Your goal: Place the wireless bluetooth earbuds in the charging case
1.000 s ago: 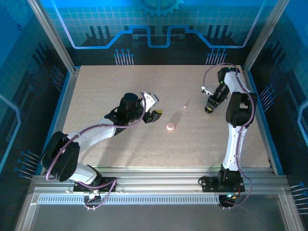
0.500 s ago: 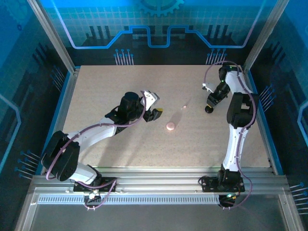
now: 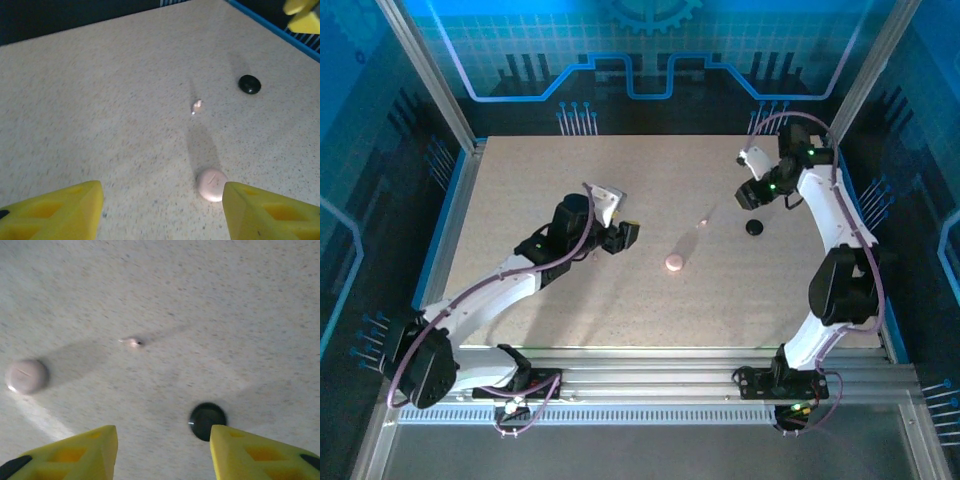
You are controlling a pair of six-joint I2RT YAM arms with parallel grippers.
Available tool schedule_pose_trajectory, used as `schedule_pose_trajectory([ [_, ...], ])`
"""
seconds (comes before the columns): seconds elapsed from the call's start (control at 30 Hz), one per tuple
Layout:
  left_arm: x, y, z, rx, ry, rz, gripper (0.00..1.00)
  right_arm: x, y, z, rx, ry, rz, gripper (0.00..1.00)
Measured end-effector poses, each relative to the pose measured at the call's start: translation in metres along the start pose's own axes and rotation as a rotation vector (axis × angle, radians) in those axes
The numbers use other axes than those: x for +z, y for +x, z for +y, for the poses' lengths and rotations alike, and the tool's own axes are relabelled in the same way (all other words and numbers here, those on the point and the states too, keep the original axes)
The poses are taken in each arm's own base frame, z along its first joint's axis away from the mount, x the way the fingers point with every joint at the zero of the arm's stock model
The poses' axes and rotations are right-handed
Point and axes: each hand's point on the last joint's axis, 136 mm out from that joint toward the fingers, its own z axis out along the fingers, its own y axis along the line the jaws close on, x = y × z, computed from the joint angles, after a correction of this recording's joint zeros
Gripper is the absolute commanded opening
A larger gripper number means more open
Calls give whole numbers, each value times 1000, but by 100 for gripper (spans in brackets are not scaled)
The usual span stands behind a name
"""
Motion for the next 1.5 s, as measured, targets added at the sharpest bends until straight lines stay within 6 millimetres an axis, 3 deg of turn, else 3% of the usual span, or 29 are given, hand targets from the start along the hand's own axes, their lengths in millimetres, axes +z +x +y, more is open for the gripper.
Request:
schedule_pose_trajectory([
  [0.27,-19,45,17,-219,-115,174,70,18,1,92,48,-84,71,59],
  [0.5,-30,87,30,-429,-218,318,72,28,7,140,95,-104,159,59],
  [0.67,-41,118,42,-585,-290,418,73,51,20,169,131,-119,262,62],
  [0.93,-54,159,50,-698,-353,523,73,87,43,181,234,-95,430,67],
  [1.5,-63,156,67,-756,-379,484,73,139,44,177,263,28,543,72],
])
